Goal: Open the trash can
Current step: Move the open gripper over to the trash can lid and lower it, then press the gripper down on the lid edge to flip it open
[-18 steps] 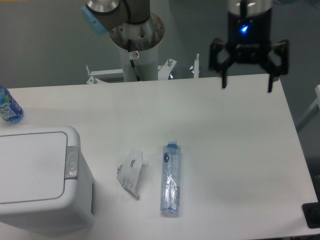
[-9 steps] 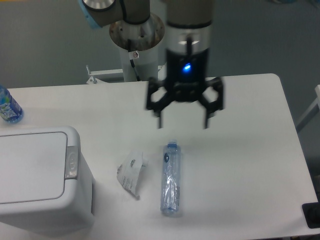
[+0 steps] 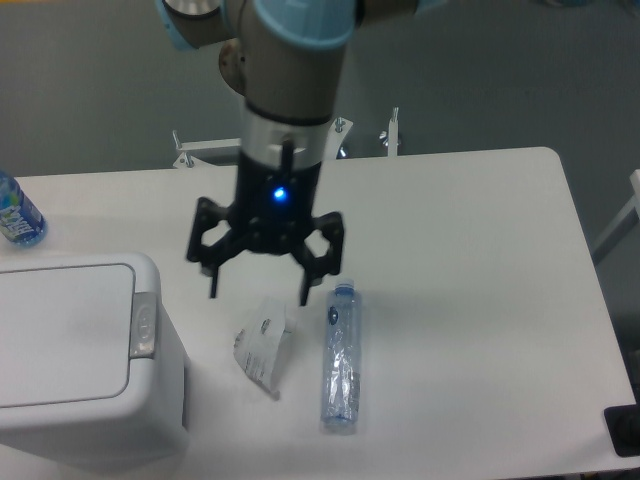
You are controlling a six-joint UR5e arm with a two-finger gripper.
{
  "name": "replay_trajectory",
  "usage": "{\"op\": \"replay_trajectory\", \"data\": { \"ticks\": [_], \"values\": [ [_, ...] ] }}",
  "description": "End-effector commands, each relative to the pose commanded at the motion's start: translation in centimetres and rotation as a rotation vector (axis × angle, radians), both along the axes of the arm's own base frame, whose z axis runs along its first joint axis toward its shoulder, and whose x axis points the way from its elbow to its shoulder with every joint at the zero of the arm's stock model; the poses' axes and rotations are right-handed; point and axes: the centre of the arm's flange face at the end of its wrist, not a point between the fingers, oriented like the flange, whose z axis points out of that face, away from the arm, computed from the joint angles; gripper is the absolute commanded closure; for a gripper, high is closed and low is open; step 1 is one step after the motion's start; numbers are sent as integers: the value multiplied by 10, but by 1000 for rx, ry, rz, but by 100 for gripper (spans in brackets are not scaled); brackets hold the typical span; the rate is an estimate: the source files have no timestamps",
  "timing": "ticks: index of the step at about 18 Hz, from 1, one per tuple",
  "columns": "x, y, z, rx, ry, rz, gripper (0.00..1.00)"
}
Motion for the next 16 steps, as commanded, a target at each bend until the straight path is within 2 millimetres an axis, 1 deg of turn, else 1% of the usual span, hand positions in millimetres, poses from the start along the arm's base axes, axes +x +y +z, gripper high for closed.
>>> {"op": "replay_trajectory", "data": {
  "ticks": [1,4,8,13,16],
  "values": [
    [4,4,-3,-3,-2,-7,0],
    [14,10,-5,-4,-5,-22,0],
    [23,18,-13,-14,-12,-42,0],
    [27,24,-23,-26,-17,-54,0],
    [26,25,-24,-27,-18,-54,0]
  ]
}}
